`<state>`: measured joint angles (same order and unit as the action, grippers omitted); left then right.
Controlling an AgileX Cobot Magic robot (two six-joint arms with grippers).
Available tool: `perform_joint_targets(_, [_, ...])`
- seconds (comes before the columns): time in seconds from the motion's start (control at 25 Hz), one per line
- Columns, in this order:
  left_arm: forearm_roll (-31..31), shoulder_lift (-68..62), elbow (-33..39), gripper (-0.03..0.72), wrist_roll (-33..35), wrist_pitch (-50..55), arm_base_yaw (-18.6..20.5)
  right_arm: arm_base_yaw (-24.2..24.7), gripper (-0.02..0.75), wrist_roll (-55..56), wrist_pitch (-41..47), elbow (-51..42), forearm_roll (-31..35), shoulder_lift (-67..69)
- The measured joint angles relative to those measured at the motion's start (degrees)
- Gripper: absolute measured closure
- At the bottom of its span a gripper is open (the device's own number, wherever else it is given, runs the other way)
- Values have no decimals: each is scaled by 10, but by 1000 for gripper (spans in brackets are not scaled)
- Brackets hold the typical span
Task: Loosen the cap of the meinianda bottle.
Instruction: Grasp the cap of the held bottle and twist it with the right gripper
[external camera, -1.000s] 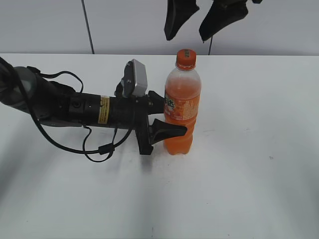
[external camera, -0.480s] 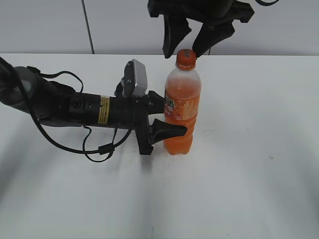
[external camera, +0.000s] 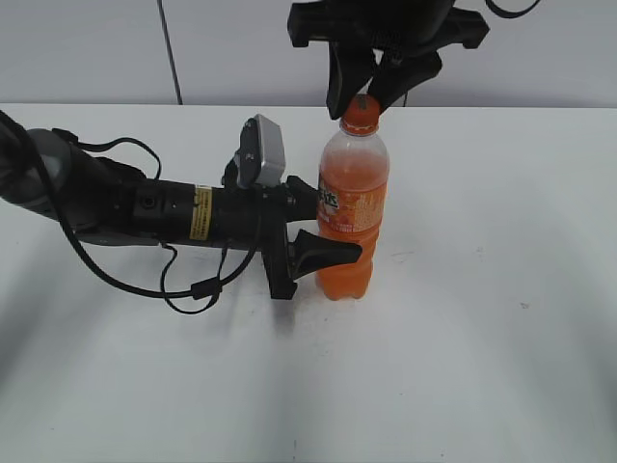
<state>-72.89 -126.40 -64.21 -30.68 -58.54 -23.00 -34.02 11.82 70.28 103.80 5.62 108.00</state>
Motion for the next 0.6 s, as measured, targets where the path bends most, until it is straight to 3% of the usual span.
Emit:
perform_joint_targets(0.2, [1, 0, 0, 287, 0, 0, 0, 0, 455, -113, -1, 0, 5, 0])
perform_joint_targets(0.6, [3, 0, 0, 287, -1, 0, 0, -1, 458, -635, -1, 0, 4, 0])
